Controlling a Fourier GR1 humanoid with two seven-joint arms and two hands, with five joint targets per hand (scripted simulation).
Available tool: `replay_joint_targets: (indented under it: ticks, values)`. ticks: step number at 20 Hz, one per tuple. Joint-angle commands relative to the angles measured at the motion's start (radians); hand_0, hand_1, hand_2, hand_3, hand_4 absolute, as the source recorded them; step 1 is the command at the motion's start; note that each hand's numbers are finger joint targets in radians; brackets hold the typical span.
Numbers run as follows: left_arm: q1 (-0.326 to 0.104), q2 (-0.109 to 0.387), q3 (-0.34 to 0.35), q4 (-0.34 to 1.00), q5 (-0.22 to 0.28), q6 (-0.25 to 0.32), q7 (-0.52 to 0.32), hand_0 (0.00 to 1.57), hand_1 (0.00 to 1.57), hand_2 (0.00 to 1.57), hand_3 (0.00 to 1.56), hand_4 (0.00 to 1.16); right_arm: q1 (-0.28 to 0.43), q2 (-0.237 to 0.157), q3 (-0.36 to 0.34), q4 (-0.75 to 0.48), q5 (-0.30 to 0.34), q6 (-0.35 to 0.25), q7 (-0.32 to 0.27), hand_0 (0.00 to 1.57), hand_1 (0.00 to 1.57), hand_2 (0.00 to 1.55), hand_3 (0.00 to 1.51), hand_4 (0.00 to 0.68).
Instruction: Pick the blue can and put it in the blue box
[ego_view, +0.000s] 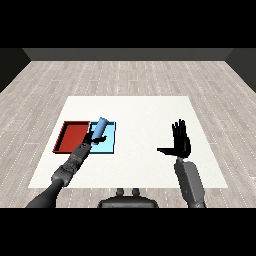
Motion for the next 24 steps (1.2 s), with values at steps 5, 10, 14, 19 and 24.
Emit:
replay_joint_targets:
  ticks: [5,10,14,19,24]
  values:
    - [0.037,0.009,-0.001,0.039,-0.025,0.054,0.026,0.0,0.0,0.0,0.0,0.0,0.012,0.001,-0.015,-0.027,-0.023,0.034,0.001,0.0,0.0,0.0,0.0,0.0]
    - [0.061,-0.007,0.096,-0.068,0.058,0.251,-0.133,0.0,0.0,0.0,0.0,0.0,0.026,0.005,-0.034,0.015,-0.036,0.071,-0.043,0.0,0.0,0.0,0.0,0.0]
    - [0.084,0.011,0.162,-0.244,0.113,0.283,-0.365,0.0,0.0,0.0,0.0,0.0,-0.002,0.023,-0.018,-0.016,-0.032,0.043,-0.015,0.0,0.0,0.0,0.0,0.0]
    - [0.171,-0.039,0.15,-0.466,0.133,0.126,-0.609,0.0,0.0,0.0,0.0,0.0,0.022,0.029,0.018,-0.067,-0.007,0.006,0.037,0.0,0.0,0.0,0.0,0.0]
    - [0.324,-0.063,0.1,-0.723,0.161,-0.009,-0.681,0.0,0.0,0.0,0.0,0.0,0.086,-0.015,0.01,-0.069,0.004,0.061,0.01,0.0,0.0,0.0,0.0,0.0]
